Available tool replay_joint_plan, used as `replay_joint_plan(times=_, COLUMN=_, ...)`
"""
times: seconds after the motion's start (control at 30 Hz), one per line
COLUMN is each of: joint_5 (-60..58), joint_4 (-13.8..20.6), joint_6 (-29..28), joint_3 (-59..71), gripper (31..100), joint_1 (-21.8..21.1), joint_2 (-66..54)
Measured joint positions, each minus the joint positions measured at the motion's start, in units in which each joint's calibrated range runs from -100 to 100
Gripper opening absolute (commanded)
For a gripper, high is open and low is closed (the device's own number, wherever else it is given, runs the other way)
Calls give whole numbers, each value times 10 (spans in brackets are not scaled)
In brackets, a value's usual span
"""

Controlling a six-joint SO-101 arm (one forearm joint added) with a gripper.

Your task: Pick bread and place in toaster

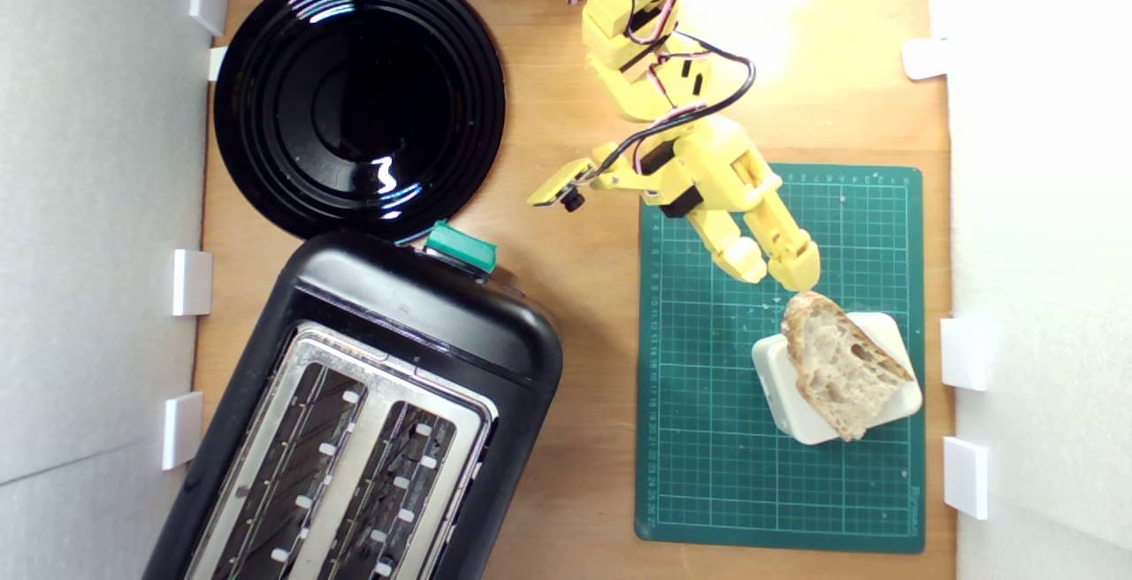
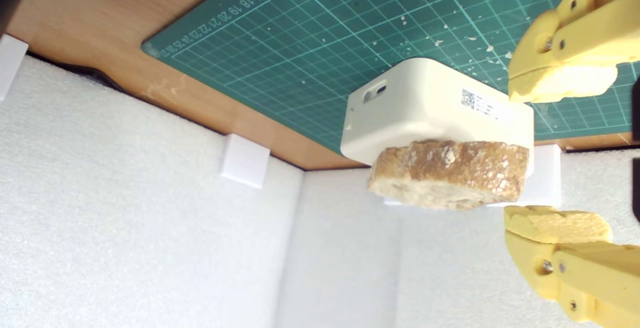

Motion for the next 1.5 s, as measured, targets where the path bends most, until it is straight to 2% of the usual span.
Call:
replay_joint_plan(times=0.23, joint_5=-1, joint_4=-2, joint_6=0, joint_3=-44, gripper=802, joint_1=-11, joint_2=30)
replay_joint_plan(times=0.43, joint_5=-1, joint_4=-41, joint_6=0, joint_3=-64, gripper=802, joint_1=-37, joint_2=42)
replay_joint_plan(times=0.77, joint_5=-1, joint_4=-44, joint_6=0, joint_3=-108, gripper=802, joint_1=-42, joint_2=69)
replay_joint_plan(times=0.97, joint_5=-1, joint_4=-45, joint_6=16, joint_3=-131, gripper=802, joint_1=-60, joint_2=94)
replay_joint_plan(times=1.13, joint_5=-1, joint_4=-68, joint_6=18, joint_3=-145, gripper=802, joint_1=-69, joint_2=105)
replay_joint_plan(times=1.5, joint_5=-1, joint_4=-67, joint_6=18, joint_3=-153, gripper=802, joint_1=-70, joint_2=105)
